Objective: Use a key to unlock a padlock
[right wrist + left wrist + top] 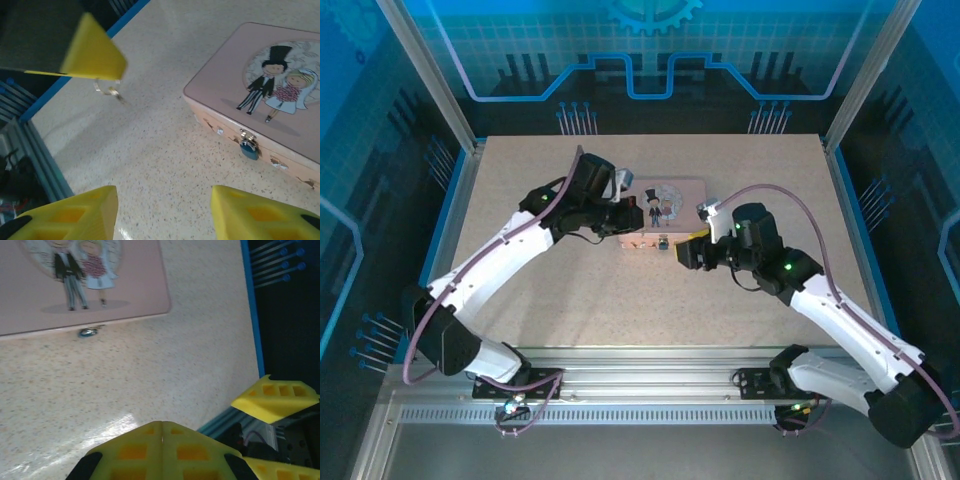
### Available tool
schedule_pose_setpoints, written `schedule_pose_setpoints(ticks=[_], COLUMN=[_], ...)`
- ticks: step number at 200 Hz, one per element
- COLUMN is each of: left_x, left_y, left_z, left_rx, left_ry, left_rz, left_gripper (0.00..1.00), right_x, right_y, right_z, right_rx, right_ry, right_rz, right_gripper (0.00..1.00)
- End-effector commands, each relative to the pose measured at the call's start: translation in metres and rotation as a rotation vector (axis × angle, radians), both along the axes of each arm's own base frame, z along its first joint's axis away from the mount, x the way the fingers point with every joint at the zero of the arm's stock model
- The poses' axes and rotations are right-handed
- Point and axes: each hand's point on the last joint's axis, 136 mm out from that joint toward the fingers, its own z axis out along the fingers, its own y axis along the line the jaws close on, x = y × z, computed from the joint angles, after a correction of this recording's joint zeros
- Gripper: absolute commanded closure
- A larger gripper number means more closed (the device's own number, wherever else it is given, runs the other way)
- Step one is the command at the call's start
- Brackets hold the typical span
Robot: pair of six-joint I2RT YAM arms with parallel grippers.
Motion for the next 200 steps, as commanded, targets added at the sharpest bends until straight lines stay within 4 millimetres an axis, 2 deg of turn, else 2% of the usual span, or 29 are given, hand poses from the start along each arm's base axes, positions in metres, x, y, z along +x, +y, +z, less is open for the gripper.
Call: schedule_pose_setpoints(ticks=[1,49,95,146,200], left_x=[-0.015,-0.024,-0.03,-0.034,-0.038], left_y=[-0.019,-0.039,-0.042,-0.045,-0.048], left_z=[0.01,0.028,0.037,0.042,0.043], left_rx=[-0.011,-0.06,-0.088,-0.109,-0.123], left_ry=[0.018,0.007,0.003,0.005,0.015], left_rz=[-0.102,-0.168,-0.193,-0.212,-0.233], left_gripper=[1.0,1.0,1.0,1.0,1.0], right_x=[-0.004,-0.01,-0.014,-0.006,-0.004], right_y=[0.007,0.02,0.024,0.025,0.028], right_z=[0.034,0.045,0.05,0.044,0.048], right_rx=[0.007,0.066,0.082,0.064,0.067], right_ry=[-0.08,-0.057,-0.068,-0.062,-0.068], right_rz=[0.14,0.276,0.318,0.304,0.318], right_gripper=[0.48,0.49,0.44,0.42,0.49])
